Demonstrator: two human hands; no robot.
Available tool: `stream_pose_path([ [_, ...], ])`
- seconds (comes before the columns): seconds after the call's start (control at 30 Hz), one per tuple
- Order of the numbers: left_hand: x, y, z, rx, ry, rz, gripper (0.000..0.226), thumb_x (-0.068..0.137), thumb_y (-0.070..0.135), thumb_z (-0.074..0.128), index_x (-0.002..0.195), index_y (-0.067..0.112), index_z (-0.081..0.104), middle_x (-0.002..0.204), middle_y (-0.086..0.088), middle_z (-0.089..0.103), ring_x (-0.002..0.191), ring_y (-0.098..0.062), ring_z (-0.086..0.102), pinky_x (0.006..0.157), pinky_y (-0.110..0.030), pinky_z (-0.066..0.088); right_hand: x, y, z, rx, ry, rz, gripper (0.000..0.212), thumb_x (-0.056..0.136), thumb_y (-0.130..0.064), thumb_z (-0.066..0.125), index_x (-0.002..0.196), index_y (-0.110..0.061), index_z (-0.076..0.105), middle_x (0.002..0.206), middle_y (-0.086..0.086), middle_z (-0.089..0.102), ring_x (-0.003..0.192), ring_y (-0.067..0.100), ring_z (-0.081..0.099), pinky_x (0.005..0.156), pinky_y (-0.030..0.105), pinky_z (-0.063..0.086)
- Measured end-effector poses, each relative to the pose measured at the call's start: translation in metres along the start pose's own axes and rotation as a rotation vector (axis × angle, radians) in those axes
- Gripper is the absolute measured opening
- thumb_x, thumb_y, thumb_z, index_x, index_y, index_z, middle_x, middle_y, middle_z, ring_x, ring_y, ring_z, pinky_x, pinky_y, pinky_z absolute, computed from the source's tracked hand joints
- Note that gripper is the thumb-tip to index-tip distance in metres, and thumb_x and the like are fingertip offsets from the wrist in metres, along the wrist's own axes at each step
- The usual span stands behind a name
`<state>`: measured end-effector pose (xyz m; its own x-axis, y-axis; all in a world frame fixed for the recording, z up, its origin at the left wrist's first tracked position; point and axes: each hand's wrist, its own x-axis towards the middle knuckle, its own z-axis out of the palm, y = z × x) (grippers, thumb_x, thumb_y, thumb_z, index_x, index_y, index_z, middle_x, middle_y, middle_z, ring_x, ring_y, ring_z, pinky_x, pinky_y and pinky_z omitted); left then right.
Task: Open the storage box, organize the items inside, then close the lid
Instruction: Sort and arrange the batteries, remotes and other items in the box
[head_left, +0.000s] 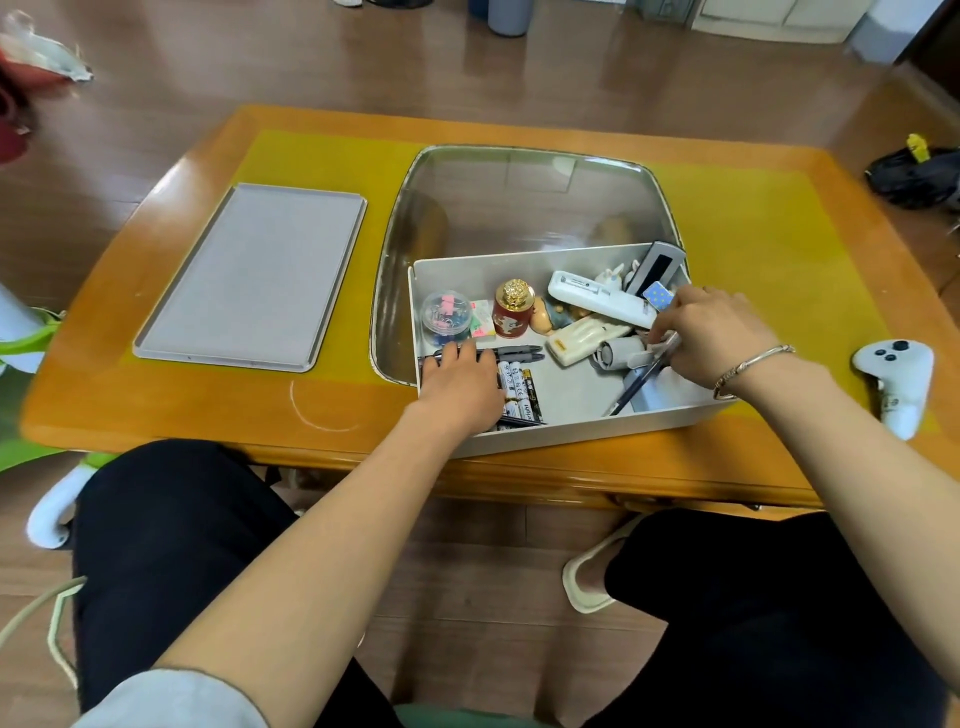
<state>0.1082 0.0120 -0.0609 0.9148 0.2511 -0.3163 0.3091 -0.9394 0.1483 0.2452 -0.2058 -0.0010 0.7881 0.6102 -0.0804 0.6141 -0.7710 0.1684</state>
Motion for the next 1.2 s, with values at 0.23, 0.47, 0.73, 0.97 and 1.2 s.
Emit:
stream_pose_path([
  [0.23, 0.0, 0.001, 0.0, -0.006, -0.006, -0.008, 0.06, 0.098, 0.04, 0.044, 0.149, 0.013, 0.024, 0.158, -0.011, 0.016, 0.145, -0.032, 0.011, 0.115, -0.051, 0.017, -0.003, 0.006, 0.0, -0.02, 0.041, 0.024, 0.02, 0.076, -0.018, 0.069, 0.092, -0.03, 0.071, 0.103, 0.002, 0.057, 0.104, 0.027, 0.046, 0.076, 0.033, 0.027],
  [0.47, 0.002, 0.0, 0.002, -0.014, 0.005, -0.007, 0.057, 0.099, 0.038, 0.042, 0.148, 0.014, 0.025, 0.158, -0.011, 0.017, 0.145, -0.032, 0.012, 0.114, -0.051, 0.018, -0.002, 0.005, -0.014, 0.064, 0.038, -0.052, 0.008, 0.081, -0.033, 0.068, 0.088, -0.032, 0.067, 0.087, -0.004, 0.066, 0.098, 0.019, 0.05, 0.073, 0.032, 0.021],
  [0.73, -0.002, 0.002, -0.005, -0.292, 0.296, 0.143, 0.044, 0.099, 0.035, 0.046, 0.139, 0.016, 0.044, 0.144, -0.004, 0.042, 0.133, -0.023, 0.034, 0.108, -0.042, 0.031, -0.001, -0.025, -0.043, 0.6, 0.208, -0.122, 0.009, 0.081, -0.013, 0.071, 0.089, -0.016, 0.07, 0.072, -0.01, 0.06, 0.066, 0.013, 0.053, 0.057, 0.0, 0.033],
  [0.97, -0.01, 0.011, -0.026, -0.8, 0.335, 0.301, 0.023, 0.091, 0.024, 0.065, 0.113, 0.017, 0.066, 0.096, 0.002, 0.067, 0.08, -0.017, 0.061, 0.072, -0.027, 0.049, 0.013, -0.074, -0.05, 0.852, 0.26, -0.218, 0.017, 0.073, -0.015, 0.079, 0.086, -0.012, 0.07, 0.074, -0.006, 0.067, 0.06, 0.003, 0.054, 0.062, 0.011, 0.042],
  [1.2, -0.011, 0.004, -0.026, -1.198, 0.467, -0.027, 0.017, 0.092, 0.013, 0.062, 0.105, 0.009, 0.053, 0.084, -0.008, 0.069, 0.08, -0.015, 0.069, 0.075, -0.033, 0.057, 0.016, -0.093, -0.026, 0.882, 0.224, -0.21, 0.03, 0.086, -0.021, 0.066, 0.116, -0.015, 0.062, 0.095, -0.001, 0.067, 0.075, 0.018, 0.061, 0.077, 0.024, 0.049],
])
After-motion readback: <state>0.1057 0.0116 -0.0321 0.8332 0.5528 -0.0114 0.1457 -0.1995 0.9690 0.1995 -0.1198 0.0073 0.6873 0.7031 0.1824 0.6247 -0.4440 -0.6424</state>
